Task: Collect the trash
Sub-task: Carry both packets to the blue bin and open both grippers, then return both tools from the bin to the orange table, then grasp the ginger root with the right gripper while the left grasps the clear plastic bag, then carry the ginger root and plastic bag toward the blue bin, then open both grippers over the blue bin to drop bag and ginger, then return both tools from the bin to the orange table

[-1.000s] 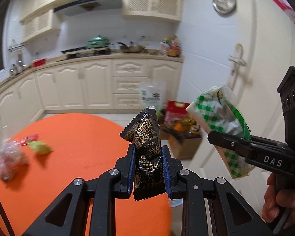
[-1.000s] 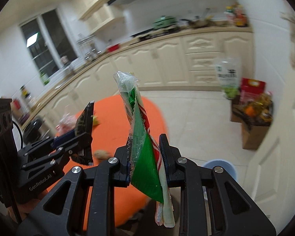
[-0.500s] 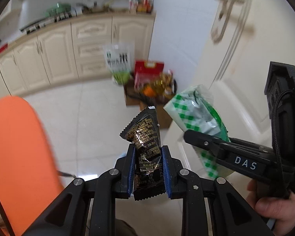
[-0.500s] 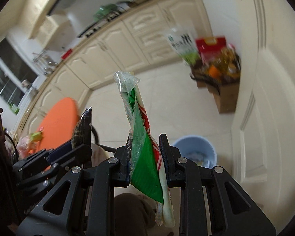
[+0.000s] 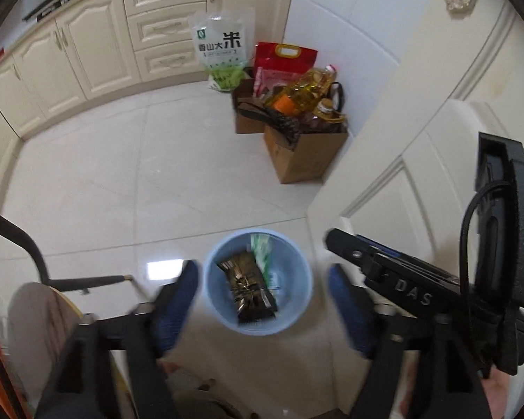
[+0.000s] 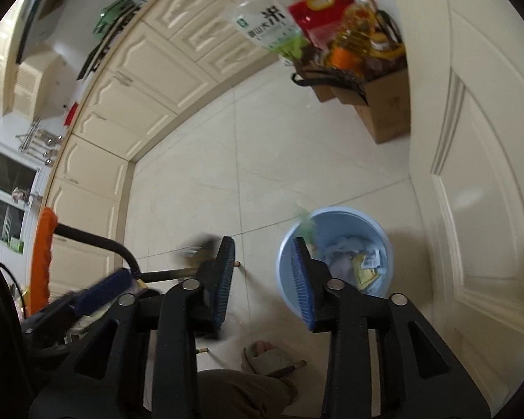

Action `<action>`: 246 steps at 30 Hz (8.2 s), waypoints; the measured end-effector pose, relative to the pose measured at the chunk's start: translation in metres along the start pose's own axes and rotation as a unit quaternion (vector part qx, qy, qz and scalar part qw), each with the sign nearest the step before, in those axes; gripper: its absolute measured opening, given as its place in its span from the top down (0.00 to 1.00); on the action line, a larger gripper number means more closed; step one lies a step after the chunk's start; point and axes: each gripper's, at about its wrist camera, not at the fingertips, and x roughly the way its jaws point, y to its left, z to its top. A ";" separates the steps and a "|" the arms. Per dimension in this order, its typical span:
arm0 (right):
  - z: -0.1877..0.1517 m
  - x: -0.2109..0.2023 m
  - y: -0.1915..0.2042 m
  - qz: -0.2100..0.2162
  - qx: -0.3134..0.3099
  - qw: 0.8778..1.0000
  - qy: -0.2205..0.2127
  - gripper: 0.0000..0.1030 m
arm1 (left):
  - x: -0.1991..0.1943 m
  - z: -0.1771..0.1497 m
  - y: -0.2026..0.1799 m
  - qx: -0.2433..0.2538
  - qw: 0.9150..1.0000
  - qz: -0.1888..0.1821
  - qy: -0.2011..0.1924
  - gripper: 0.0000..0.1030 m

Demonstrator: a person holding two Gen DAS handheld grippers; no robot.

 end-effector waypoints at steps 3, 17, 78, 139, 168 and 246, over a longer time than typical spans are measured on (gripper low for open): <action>-0.004 -0.008 -0.003 -0.003 0.010 1.000 -0.010 0.44 | 0.003 0.006 -0.013 0.004 1.000 0.019 -0.008 0.04; -0.006 -0.099 0.027 0.012 0.023 0.995 -0.094 0.00 | -0.111 -0.070 -0.021 -0.002 0.993 0.022 -0.118 0.01; -0.247 -0.021 0.401 -0.024 -0.420 0.907 0.006 0.25 | -0.386 -0.416 0.138 -0.284 0.914 0.185 -0.224 0.01; -0.222 -0.022 0.450 0.035 -0.421 0.906 -0.015 0.57 | -0.270 -0.273 0.301 -0.204 0.935 0.099 -0.274 0.56; -0.206 -0.159 0.376 0.038 -0.376 0.918 -0.122 0.57 | -0.323 -0.349 0.152 -0.128 0.928 0.062 -0.346 0.57; -0.003 -0.107 0.020 0.031 0.032 0.995 -0.095 0.00 | -0.148 -0.113 -0.050 0.035 0.984 0.004 -0.172 0.01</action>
